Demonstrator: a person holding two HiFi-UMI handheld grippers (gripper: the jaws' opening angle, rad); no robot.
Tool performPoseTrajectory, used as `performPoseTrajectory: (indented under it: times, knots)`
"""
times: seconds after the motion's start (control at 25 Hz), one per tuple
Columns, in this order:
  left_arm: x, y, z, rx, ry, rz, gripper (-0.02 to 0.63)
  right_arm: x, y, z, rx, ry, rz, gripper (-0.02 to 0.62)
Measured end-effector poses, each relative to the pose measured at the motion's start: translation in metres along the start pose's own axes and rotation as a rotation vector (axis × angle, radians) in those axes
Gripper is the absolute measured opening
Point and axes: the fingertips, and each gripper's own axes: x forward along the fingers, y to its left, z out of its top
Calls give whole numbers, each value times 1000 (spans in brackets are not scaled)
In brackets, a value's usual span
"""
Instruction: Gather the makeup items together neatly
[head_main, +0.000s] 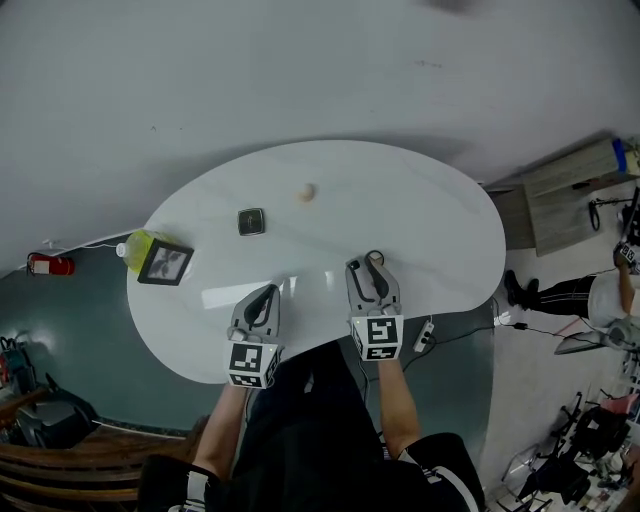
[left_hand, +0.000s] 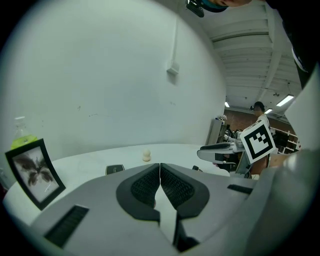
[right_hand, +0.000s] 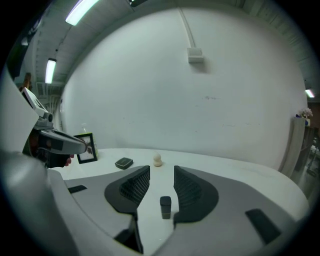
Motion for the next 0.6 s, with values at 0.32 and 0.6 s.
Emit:
performPoseTrajectory:
  times: [0.32, 0.6]
  knots:
    - [-38, 5, 46, 42, -91, 27, 20, -21, 38, 61, -37, -86, 62, 118]
    - [-69, 15, 83, 70, -164, 76, 20, -37, 60, 110, -60, -159, 76, 58]
